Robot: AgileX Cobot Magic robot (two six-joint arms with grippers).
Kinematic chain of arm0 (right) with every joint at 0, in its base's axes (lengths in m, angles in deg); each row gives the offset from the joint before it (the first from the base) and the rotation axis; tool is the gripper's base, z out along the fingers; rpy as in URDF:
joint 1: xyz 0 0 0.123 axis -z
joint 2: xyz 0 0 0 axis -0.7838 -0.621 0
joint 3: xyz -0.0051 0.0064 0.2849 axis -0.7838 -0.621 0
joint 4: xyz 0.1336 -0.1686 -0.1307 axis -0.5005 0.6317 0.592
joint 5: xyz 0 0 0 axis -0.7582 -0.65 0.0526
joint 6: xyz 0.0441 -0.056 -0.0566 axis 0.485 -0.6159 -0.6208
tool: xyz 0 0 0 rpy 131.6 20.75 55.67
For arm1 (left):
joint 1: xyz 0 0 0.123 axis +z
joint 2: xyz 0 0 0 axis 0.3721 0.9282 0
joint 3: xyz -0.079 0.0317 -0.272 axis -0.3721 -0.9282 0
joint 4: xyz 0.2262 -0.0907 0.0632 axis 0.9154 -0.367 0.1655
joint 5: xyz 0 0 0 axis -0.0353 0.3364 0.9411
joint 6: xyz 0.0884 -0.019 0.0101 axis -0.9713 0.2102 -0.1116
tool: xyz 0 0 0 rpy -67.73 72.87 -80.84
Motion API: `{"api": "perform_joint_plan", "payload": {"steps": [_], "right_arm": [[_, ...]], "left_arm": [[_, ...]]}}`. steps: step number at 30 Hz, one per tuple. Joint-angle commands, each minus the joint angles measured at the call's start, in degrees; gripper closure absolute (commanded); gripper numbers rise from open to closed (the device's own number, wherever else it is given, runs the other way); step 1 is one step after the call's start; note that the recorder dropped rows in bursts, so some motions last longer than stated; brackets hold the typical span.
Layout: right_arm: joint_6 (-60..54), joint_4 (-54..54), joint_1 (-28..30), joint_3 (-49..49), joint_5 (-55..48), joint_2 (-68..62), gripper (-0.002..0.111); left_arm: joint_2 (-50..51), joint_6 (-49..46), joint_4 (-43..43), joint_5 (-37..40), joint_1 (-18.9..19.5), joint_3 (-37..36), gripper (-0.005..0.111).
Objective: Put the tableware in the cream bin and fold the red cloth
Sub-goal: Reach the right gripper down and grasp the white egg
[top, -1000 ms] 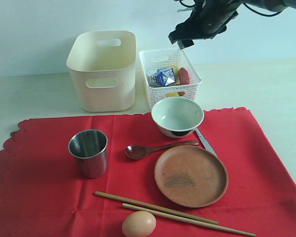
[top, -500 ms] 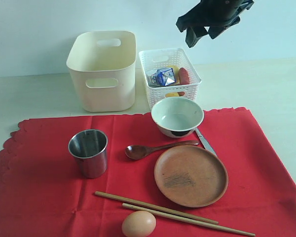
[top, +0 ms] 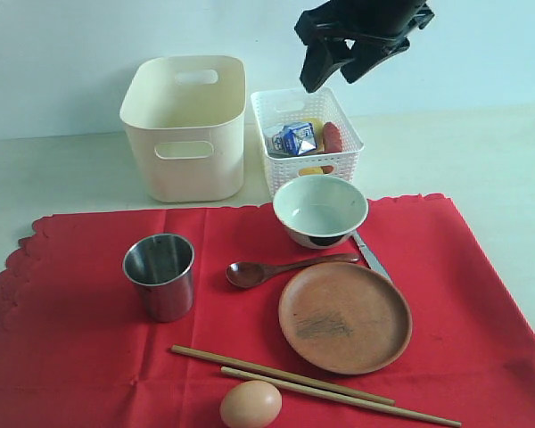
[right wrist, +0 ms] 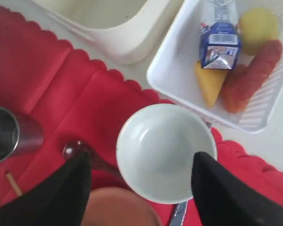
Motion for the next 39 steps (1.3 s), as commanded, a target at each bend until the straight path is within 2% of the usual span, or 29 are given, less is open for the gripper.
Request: {"api": "perform_joint_plan", "payload": {"steps": [1,10,15,20,24,31,39], "right_arm": [[-2.99,-0.81,-4.38,-8.10,-0.26,5.46,0.049],[-10.30,-0.81,-18.38,-24.98,3.63,14.41,0.049],[-16.82,0.26,-26.66,-34.27,11.48,16.60,0.051],[-21.26,1.56,-31.30,-39.65,14.83,16.70,0.052],[-23.60,0.85,-32.57,-42.77,14.63,16.70,0.052],[-27.57,0.46,-32.57,-47.48,20.87,16.70,0.052],[-31.89,0.89,-32.57,-47.47,21.74,13.39,0.052]], "left_arm": [[-0.34,-0.17,-0.17,-0.73,0.18,-0.19,0.107],[-0.34,-0.17,-0.17,-0.73,0.18,-0.19,0.107],[-0.34,-0.17,-0.17,-0.73,0.18,-0.19,0.107],[-0.34,-0.17,-0.17,-0.73,0.18,-0.19,0.107],[-0.34,-0.17,-0.17,-0.73,0.18,-0.19,0.107],[-0.34,-0.17,-0.17,-0.73,0.18,-0.19,0.107],[-0.34,-0.17,-0.17,-0.73,0.18,-0.19,0.107]]}}
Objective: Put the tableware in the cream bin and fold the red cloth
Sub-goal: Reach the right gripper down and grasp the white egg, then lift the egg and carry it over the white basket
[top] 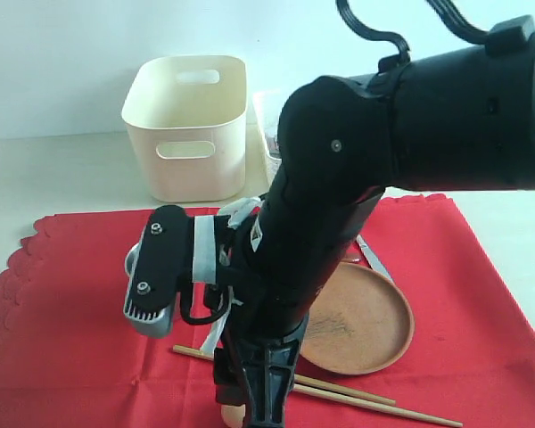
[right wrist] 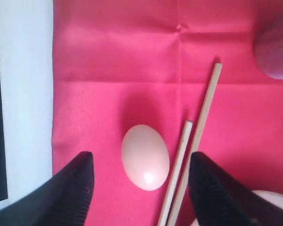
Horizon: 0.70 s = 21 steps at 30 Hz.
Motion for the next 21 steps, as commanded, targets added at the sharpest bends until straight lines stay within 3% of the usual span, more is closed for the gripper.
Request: {"api": "perform_joint_plan", "payload": {"steps": [1,8,13,21], "right_arm": [[-1.37,0.21,-0.15,-0.01,0.54,-3.31,0.052],[-0.82,2.30,-0.15,-0.01,0.54,-8.69,0.051],[2.90,5.62,-0.15,-0.01,0.77,-10.59,0.042],[2.90,2.79,-0.15,-0.01,2.90,-13.57,0.041]], "left_arm": [[-0.34,-0.17,-0.17,-0.73,0.18,-0.19,0.107],[-0.34,-0.17,-0.17,-0.73,0.18,-0.19,0.107],[-0.34,-0.17,-0.17,-0.73,0.18,-0.19,0.107],[-0.34,-0.17,-0.17,-0.73,0.18,-0.19,0.107]]}}
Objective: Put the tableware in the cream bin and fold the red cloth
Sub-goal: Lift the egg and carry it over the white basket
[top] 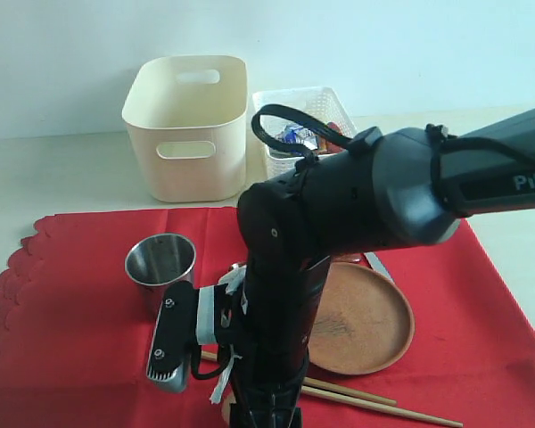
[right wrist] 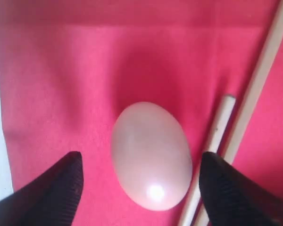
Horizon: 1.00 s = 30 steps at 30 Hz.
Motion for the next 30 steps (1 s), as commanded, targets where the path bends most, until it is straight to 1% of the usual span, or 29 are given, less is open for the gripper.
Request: {"api": "perform_joint_plan", "payload": {"steps": [1,2,3,4,5,6,7,8,9,13,19,23,30], "right_arm": [[0.79,-1.68,-0.15,-0.01,2.34,-1.17,0.045],[0.79,-1.42,-0.15,-0.01,2.34,-1.17,0.050],[1.71,-1.14,-0.15,-0.01,2.34,-1.17,0.062],[1.71,-1.03,-0.15,-0.01,2.34,-1.17,0.067],[1.71,-1.03,-0.15,-0.01,2.34,-1.17,0.081],[1.71,-1.03,-0.15,-0.01,2.21,-1.17,0.087],[1.71,-1.03,-0.15,-0.01,1.93,-1.17,0.098],[1.71,-0.83,-0.15,0.07,0.85,-1.04,0.106],[1.71,-0.22,-0.15,0.52,0.29,-0.80,0.108],[4.63,3.01,-0.15,3.00,-0.90,1.93,0.108],[7.30,7.75,0.32,3.37,-0.91,10.85,0.108],[8.25,7.88,3.85,3.37,0.52,16.58,0.108],[9.70,6.09,12.82,3.37,7.05,22.98,0.108]], "left_arm": [[-0.34,-0.17,-0.17,-0.73,0.18,-0.19,0.107],[-0.34,-0.17,-0.17,-0.73,0.18,-0.19,0.107],[-0.34,-0.17,-0.17,-0.73,0.18,-0.19,0.107],[-0.34,-0.17,-0.17,-0.73,0.18,-0.19,0.107],[-0.34,-0.17,-0.17,-0.73,0.18,-0.19,0.107],[-0.34,-0.17,-0.17,-0.73,0.18,-0.19,0.107],[-0.34,-0.17,-0.17,-0.73,0.18,-0.19,0.107],[-0.34,-0.17,-0.17,-0.73,0.18,-0.19,0.107],[-0.34,-0.17,-0.17,-0.73,0.18,-0.19,0.107],[-0.34,-0.17,-0.17,-0.73,0.18,-0.19,0.107],[-0.34,-0.17,-0.17,-0.73,0.18,-0.19,0.107],[-0.34,-0.17,-0.17,-0.73,0.18,-0.19,0.107],[-0.34,-0.17,-0.17,-0.73,0.18,-0.19,0.107]]}}
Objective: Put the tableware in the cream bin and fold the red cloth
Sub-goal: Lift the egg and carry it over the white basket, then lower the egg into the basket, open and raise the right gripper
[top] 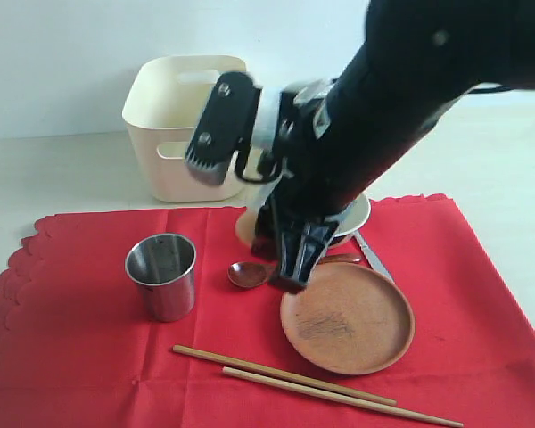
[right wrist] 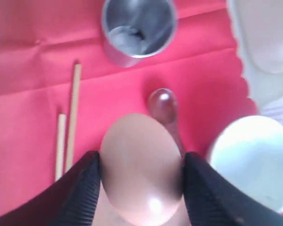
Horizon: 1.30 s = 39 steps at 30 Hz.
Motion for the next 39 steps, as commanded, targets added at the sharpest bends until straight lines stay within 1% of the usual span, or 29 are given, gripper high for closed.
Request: {"api": "perform_joint_plan", "payload": {"steps": [1,4,6,9,14,20,27,32,36,39], "right_arm": [[1.45,-0.64,5.73,0.31,5.13,2.84,0.108],[4.98,-0.52,9.71,0.42,9.50,2.59,0.108],[9.48,-0.53,12.88,0.80,12.98,1.87,0.108],[14.69,-0.64,17.23,4.49,12.09,-0.71,0.108],[14.99,-4.73,22.05,12.82,7.13,-7.80,0.108],[14.88,-5.89,24.67,24.33,4.22,-18.56,0.108],[14.98,-6.58,27.23,38.46,3.15,-32.29,0.108],[14.83,-7.69,27.63,47.54,1.31,-40.12,0.108],[13.53,-9.45,27.63,52.84,-1.10,-45.58,0.108],[13.37,-9.08,27.63,54.65,-2.19,-48.00,0.108]], "left_arm": [[-0.34,-0.17,-0.17,-0.73,0.18,-0.19,0.107],[-0.34,-0.17,-0.17,-0.73,0.18,-0.19,0.107],[-0.34,-0.17,-0.17,-0.73,0.18,-0.19,0.107],[-0.34,-0.17,-0.17,-0.73,0.18,-0.19,0.107],[-0.34,-0.17,-0.17,-0.73,0.18,-0.19,0.107],[-0.34,-0.17,-0.17,-0.73,0.18,-0.19,0.107],[-0.34,-0.17,-0.17,-0.73,0.18,-0.19,0.107],[-0.34,-0.17,-0.17,-0.73,0.18,-0.19,0.107],[-0.34,-0.17,-0.17,-0.73,0.18,-0.19,0.107],[-0.34,-0.17,-0.17,-0.73,0.18,-0.19,0.107]]}}
